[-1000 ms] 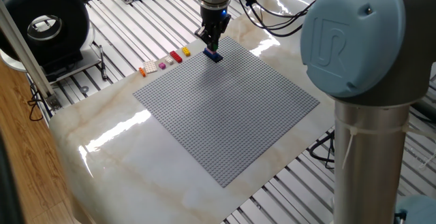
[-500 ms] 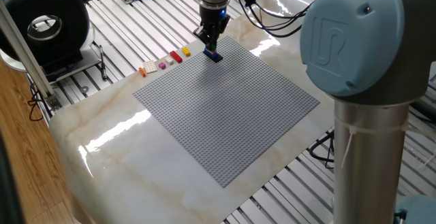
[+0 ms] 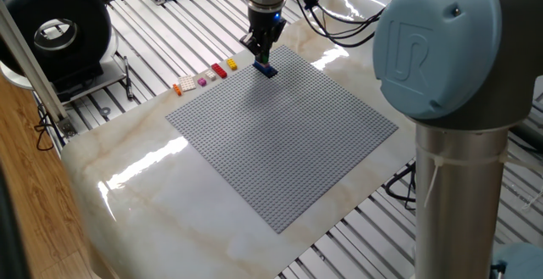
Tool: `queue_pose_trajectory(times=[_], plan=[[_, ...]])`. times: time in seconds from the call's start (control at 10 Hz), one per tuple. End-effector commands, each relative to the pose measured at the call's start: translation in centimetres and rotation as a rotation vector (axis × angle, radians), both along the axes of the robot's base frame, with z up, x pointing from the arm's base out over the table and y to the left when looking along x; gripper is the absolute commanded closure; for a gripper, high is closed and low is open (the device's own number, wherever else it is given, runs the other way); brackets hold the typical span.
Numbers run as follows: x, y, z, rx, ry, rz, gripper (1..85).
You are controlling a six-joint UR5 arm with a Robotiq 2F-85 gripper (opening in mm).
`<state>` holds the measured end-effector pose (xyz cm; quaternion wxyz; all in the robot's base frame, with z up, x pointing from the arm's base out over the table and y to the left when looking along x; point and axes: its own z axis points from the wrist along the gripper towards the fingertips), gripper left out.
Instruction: Stack small Lego blocks one on top of the other
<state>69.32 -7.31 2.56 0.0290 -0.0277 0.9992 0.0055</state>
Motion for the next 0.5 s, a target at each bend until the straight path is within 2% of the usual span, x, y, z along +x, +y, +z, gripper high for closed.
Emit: queue_pose_trajectory(times=[0.0, 0.2, 0.4], plan=[[0.18, 0.31, -0.08, 0.02, -0.01, -0.033, 84.7], [-0.01, 0.39, -0.12, 0.026, -0.005, -0.033, 84.7], [-0.56, -0.29, 0.5, 0.011, 0.014, -0.03, 84.7]])
